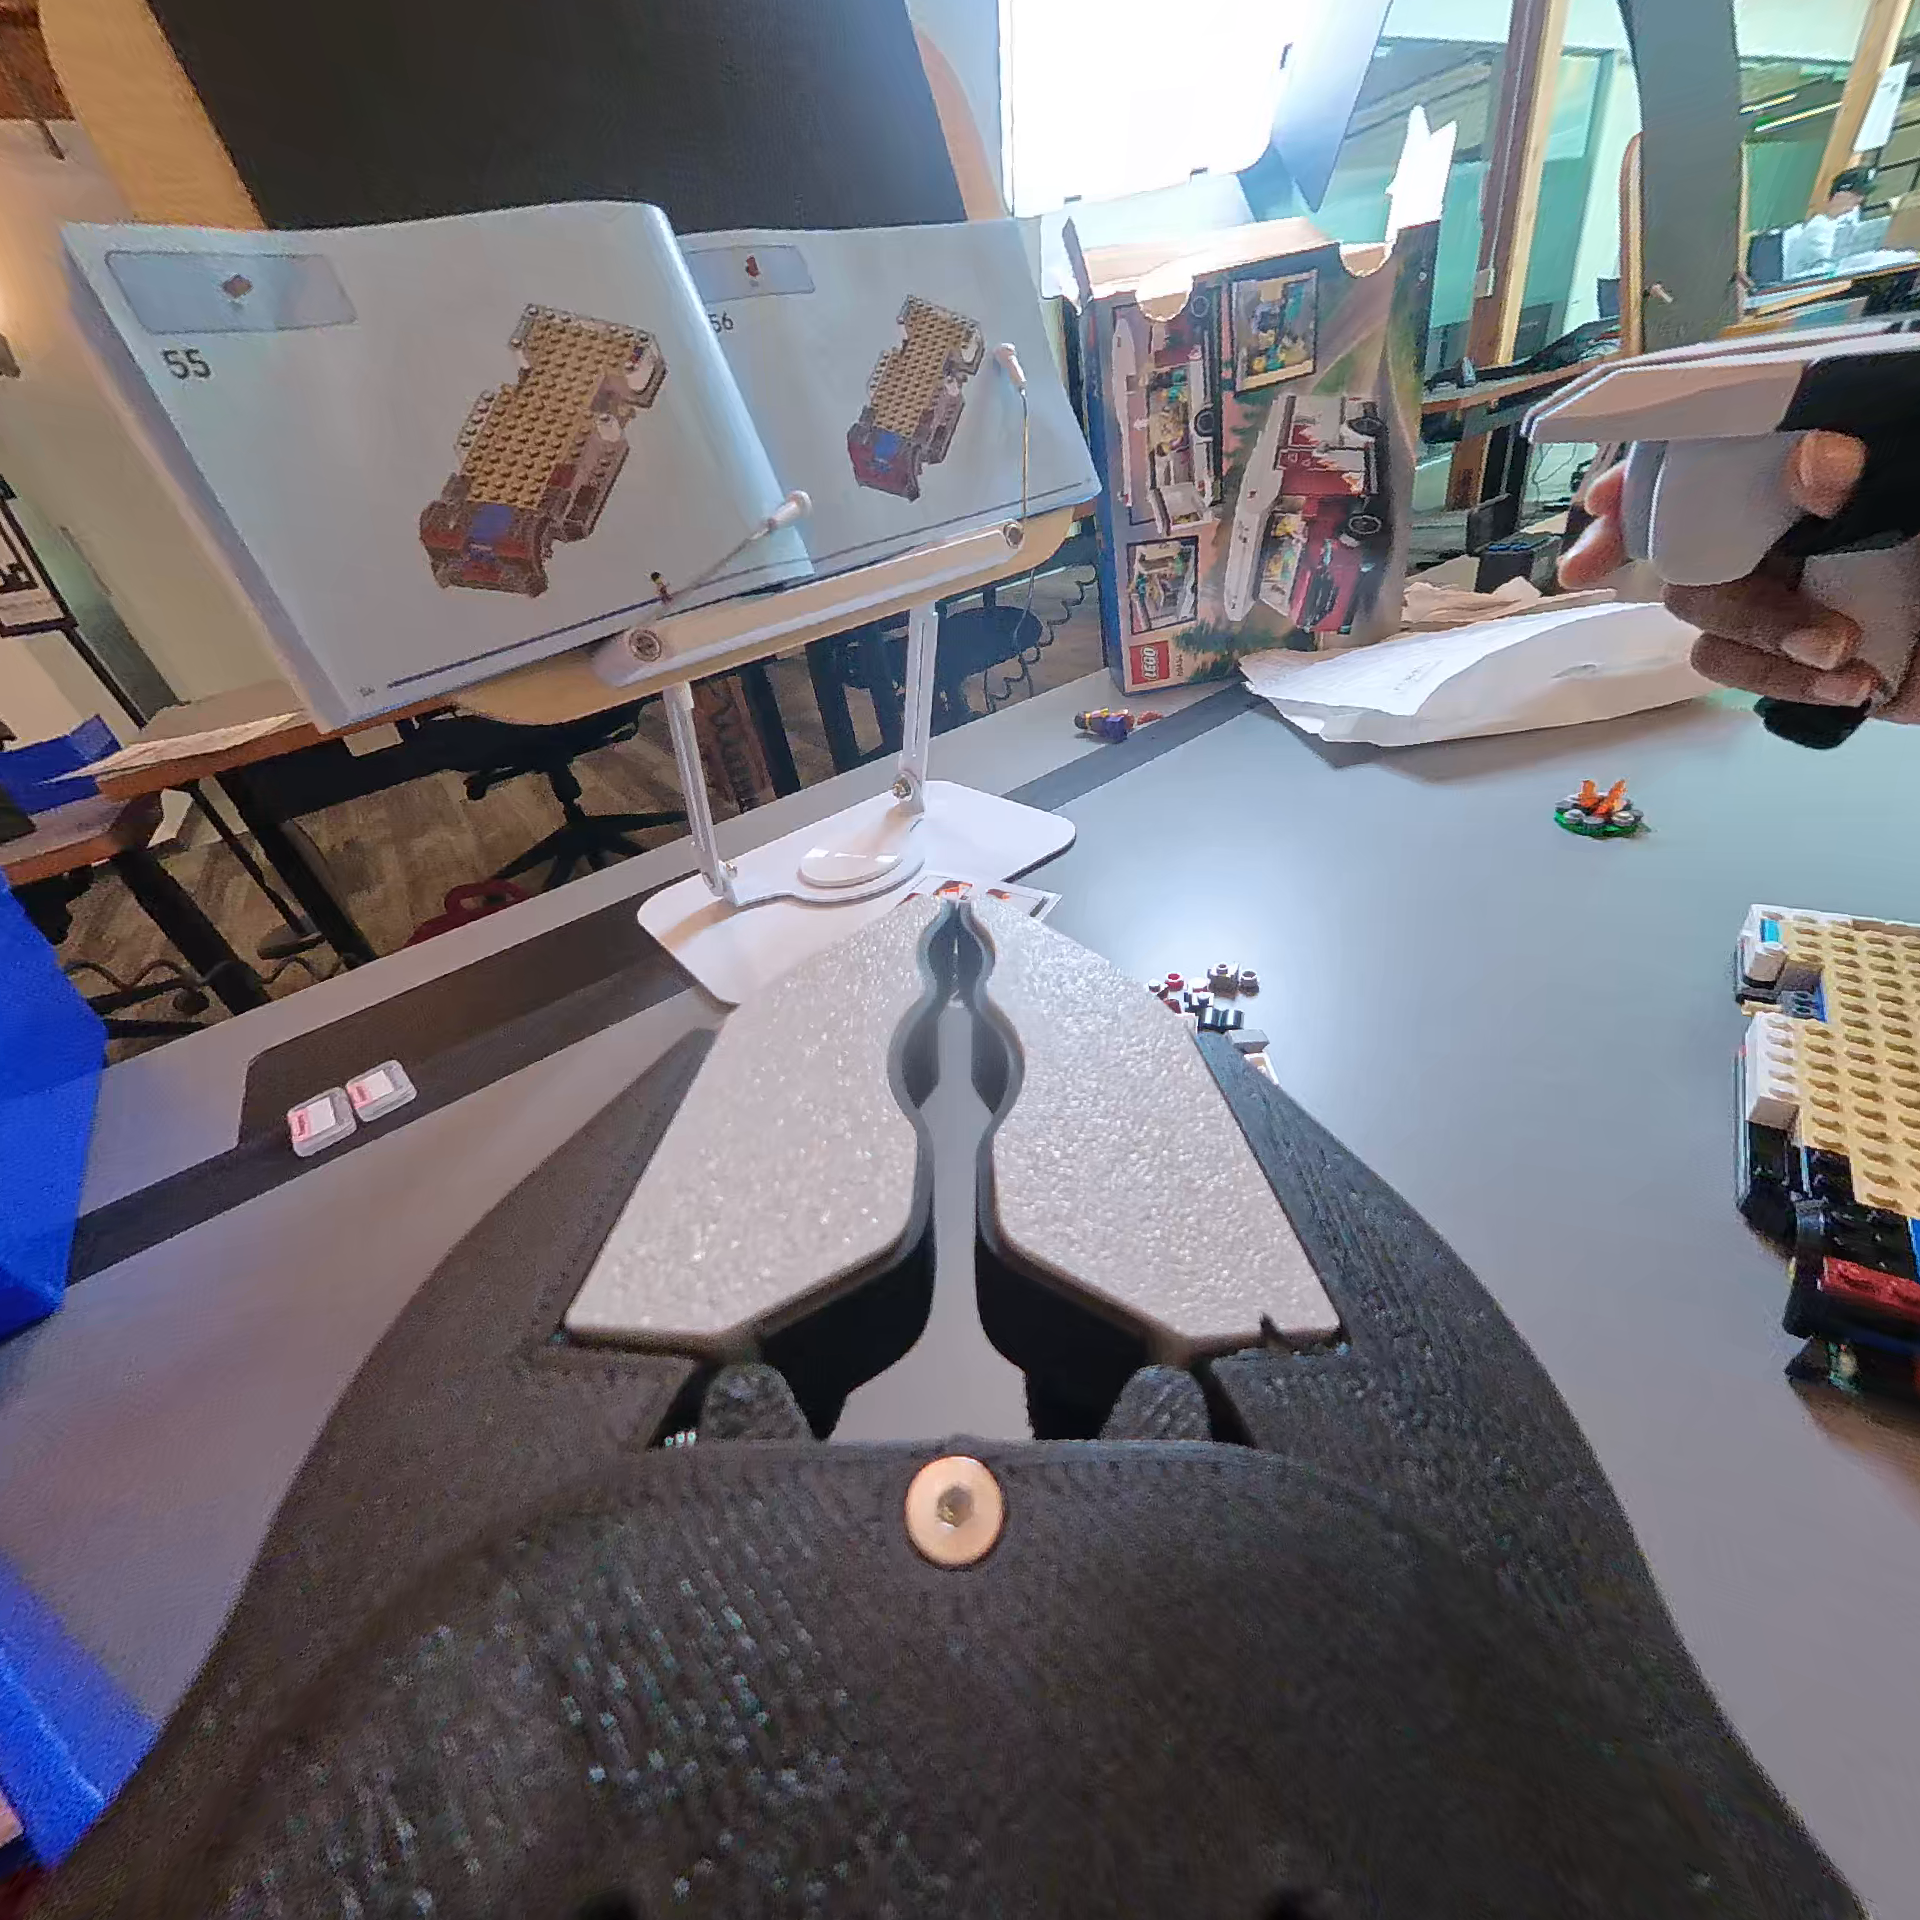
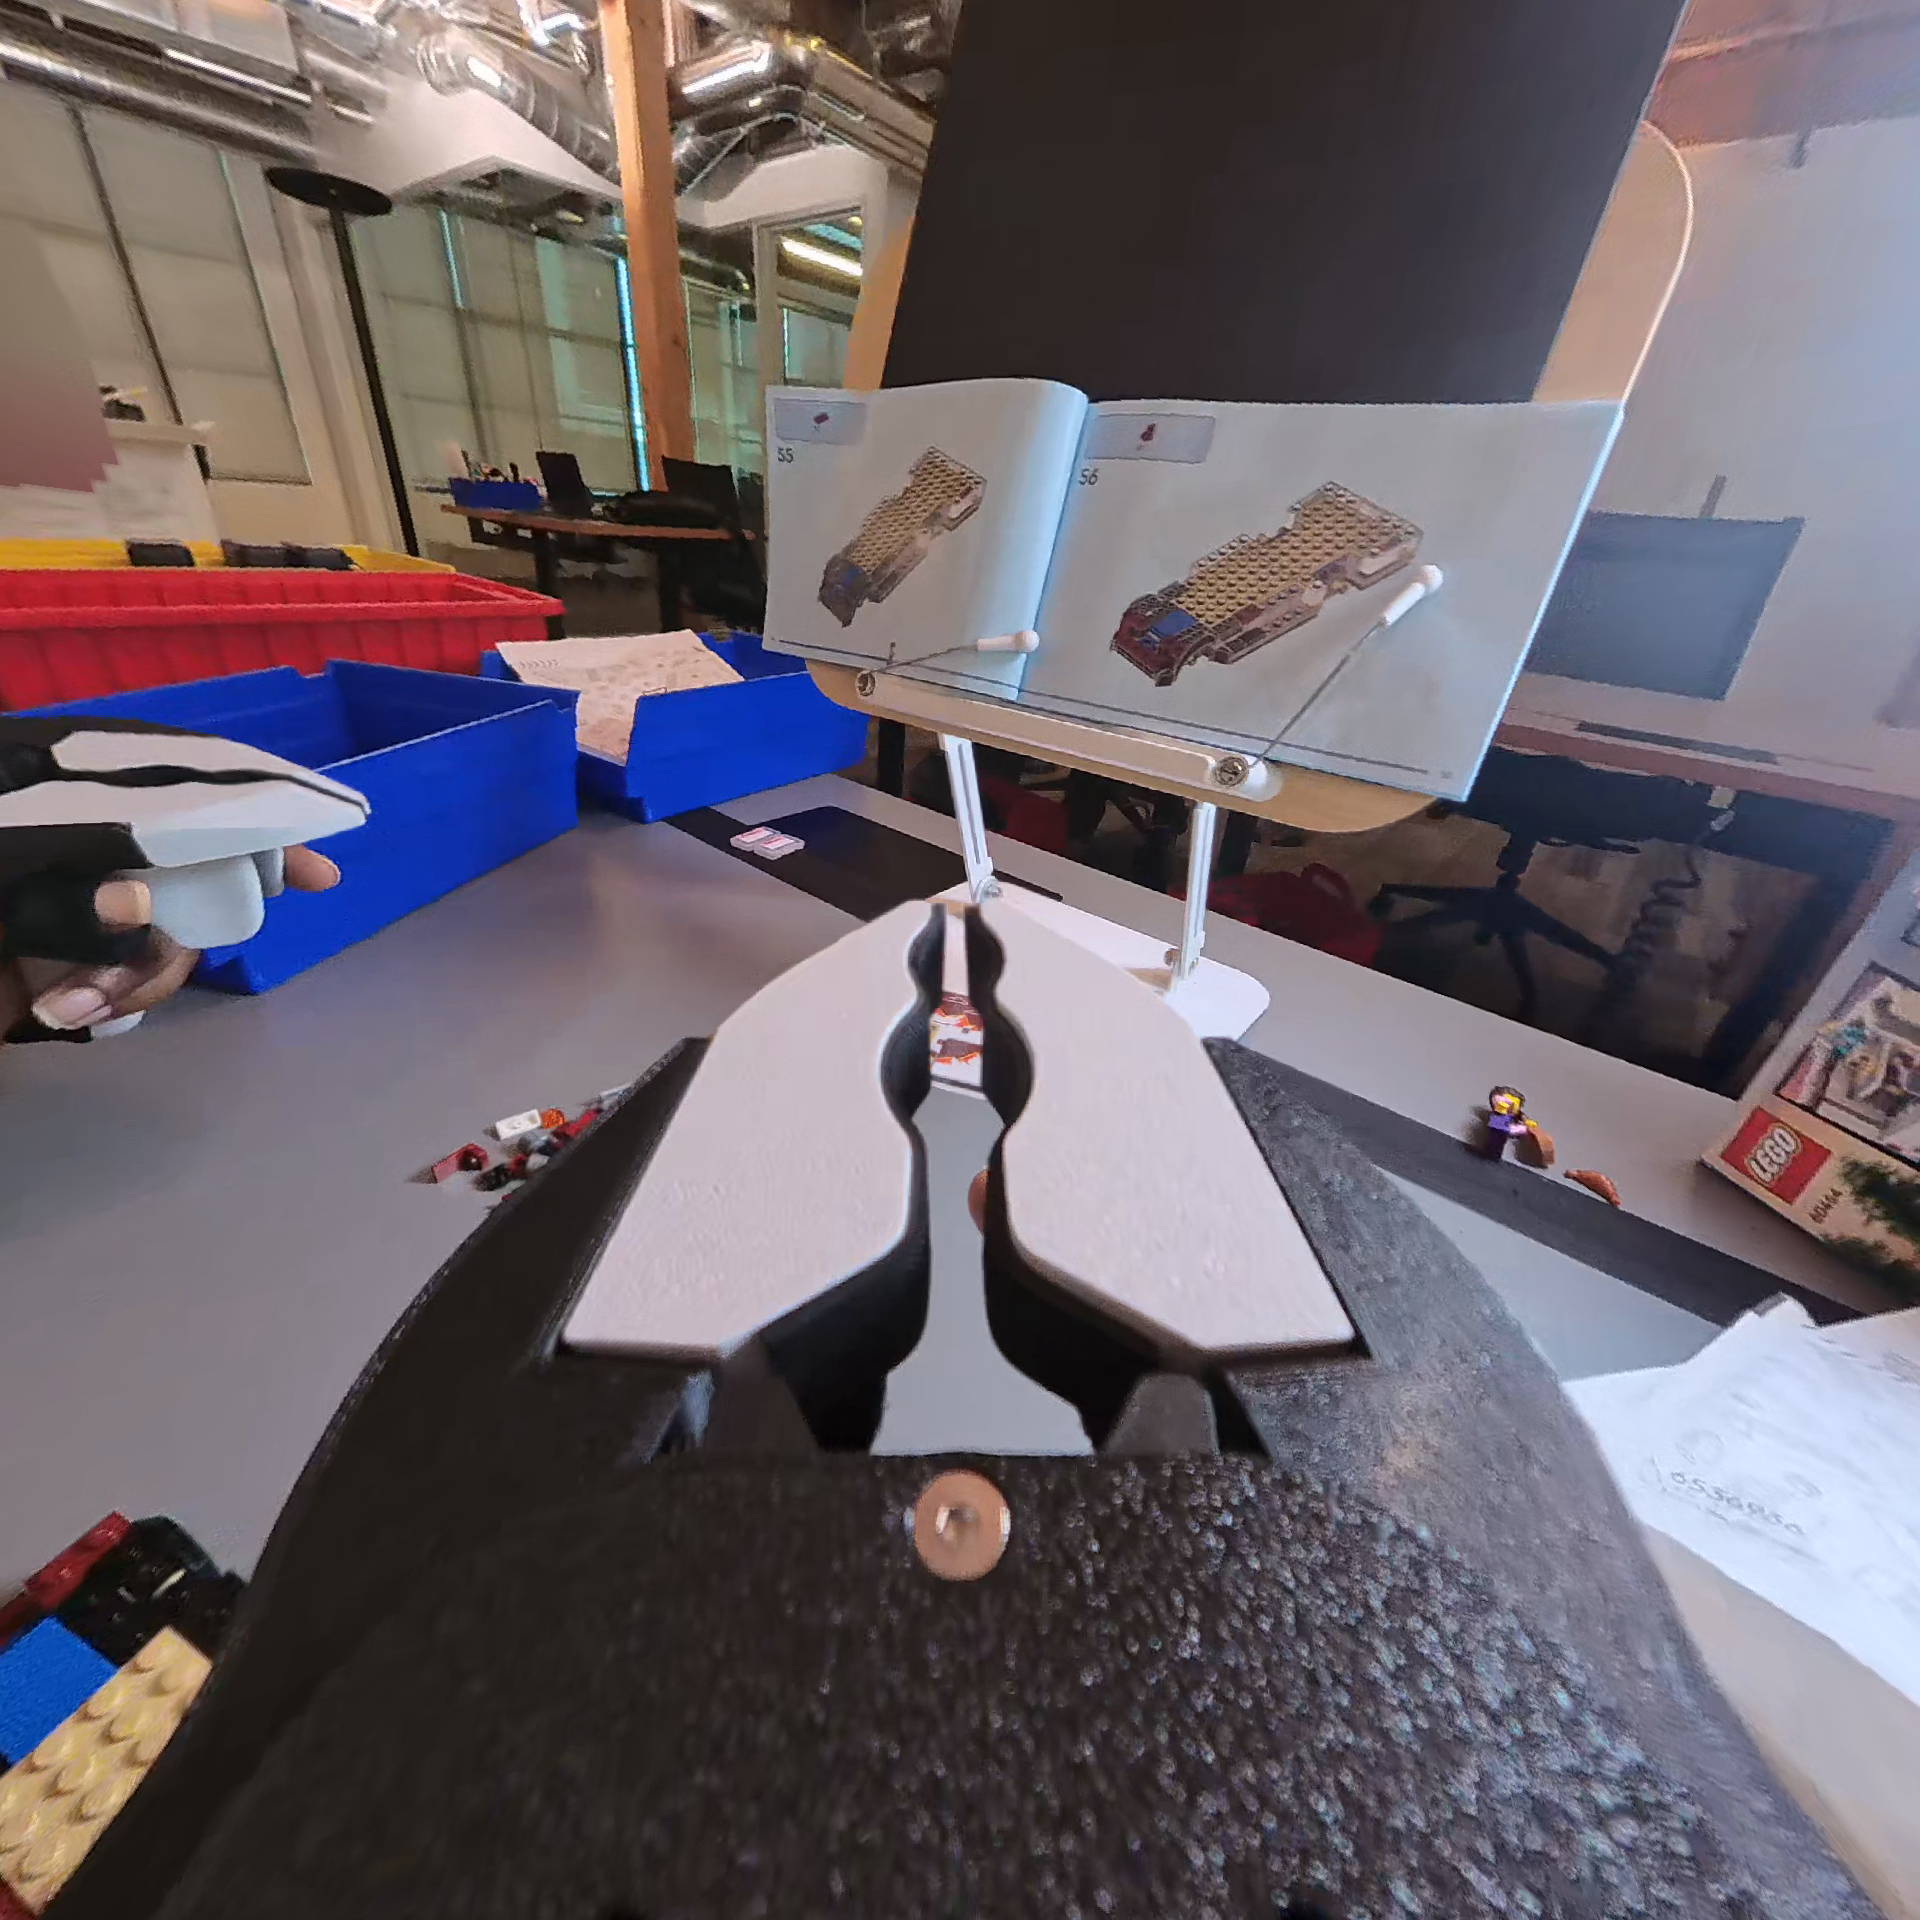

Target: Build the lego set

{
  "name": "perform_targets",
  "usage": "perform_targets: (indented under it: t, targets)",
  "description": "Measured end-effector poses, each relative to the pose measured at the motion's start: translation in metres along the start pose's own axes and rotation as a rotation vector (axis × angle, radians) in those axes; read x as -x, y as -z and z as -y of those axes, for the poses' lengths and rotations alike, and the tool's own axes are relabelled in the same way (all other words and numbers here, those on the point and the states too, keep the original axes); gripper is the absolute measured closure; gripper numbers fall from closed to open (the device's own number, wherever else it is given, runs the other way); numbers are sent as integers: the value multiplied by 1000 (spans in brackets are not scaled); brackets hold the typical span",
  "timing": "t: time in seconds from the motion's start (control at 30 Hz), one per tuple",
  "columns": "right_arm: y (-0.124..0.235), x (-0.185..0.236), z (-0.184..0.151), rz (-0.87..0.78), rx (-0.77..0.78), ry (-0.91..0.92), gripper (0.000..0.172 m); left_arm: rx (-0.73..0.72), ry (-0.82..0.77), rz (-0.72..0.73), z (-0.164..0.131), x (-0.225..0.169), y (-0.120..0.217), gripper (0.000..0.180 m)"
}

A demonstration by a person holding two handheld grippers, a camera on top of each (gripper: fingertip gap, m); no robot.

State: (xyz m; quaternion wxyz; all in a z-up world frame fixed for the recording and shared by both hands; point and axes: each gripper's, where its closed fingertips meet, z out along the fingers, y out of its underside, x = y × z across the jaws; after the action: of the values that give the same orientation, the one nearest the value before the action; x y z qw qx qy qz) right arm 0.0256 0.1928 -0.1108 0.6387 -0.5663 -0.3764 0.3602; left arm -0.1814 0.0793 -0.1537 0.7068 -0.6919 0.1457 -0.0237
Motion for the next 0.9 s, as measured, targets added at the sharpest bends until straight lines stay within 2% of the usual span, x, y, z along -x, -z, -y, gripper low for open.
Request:
perform_targets:
  t: [0.13, 0.23, 0.47, 0.63, 0.77, 0.9]
  targets:
    - [-5, -10, -3, -40, 8, 5, 172, 14, 41, -2, -5, 3, -2, 180]
    - [-31, -18, 12, -57, -4, 53, 172, 33, 39, -10, -11, 0, -4, 180]
    - [-148, -34, 68, -35, -71, 144, 171, 45, 4, -14, -13, -6, -5, 180]
    - [-215, -47, 77, -40, -30, 169, 170, 53, 10, -20, -15, -4, -5, 180]
    - [-233, -58, 73, -57, -11, 171, 170, 58, 23, -25, -16, -1, -5, 180]
    - [-227, -55, 71, -34, -15, 162, 169, 67, 40, -39, -19, -1, -6, 180]
